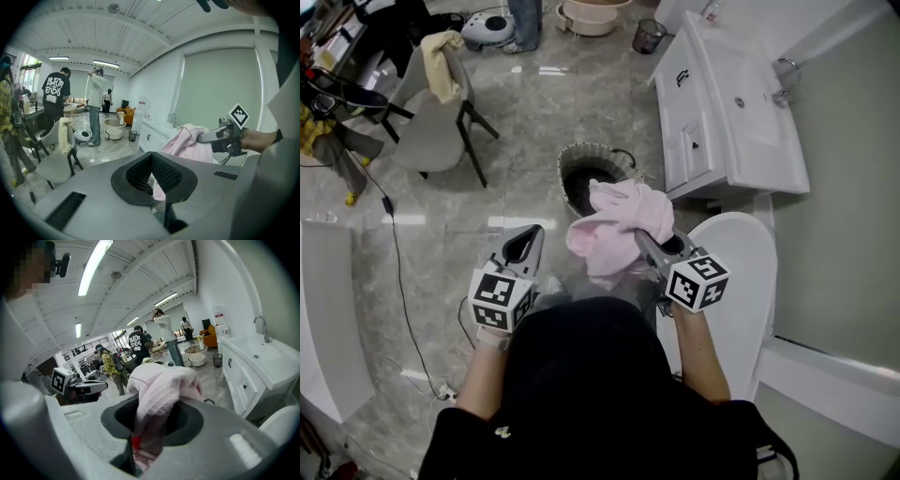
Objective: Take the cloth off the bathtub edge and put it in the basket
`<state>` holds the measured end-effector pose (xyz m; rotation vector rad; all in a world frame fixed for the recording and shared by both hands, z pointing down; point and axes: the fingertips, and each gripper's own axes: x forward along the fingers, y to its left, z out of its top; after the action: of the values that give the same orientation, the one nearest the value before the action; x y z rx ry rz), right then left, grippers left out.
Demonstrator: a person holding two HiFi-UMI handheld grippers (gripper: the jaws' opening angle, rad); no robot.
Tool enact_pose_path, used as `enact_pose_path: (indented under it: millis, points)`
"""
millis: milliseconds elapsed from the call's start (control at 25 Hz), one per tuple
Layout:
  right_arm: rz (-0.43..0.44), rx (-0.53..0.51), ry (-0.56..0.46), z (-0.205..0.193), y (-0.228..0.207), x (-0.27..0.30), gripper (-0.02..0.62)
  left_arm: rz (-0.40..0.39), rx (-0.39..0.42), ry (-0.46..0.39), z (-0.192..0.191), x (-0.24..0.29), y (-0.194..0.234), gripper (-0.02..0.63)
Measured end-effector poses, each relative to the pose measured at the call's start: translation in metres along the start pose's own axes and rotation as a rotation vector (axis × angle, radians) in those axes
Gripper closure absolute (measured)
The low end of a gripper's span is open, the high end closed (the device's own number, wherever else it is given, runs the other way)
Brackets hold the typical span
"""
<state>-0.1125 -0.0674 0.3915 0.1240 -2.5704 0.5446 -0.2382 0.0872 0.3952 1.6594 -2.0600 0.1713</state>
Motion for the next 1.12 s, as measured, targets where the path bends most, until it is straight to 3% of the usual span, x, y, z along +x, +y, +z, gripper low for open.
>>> enact_pose_path:
  millis: [320, 720, 1120]
  points:
    - [0.069, -0.008, 0.072, 0.023, -0.047, 0.058, 0.480, 0.057, -0.037, 0.044, 0.008, 0.045, 0.020, 0.592]
    - [0.172, -0.035, 0.138, 0.069, -0.112, 0.141, 0.480, 0.181, -0.104, 0.087, 0.024, 0.096, 0.049, 0.592]
    - [0.272, -0.065, 0.185, 0.107, -0.150, 0.221, 0.480, 0.316, -0.167, 0.113, 0.037, 0.125, 0.077, 0.592]
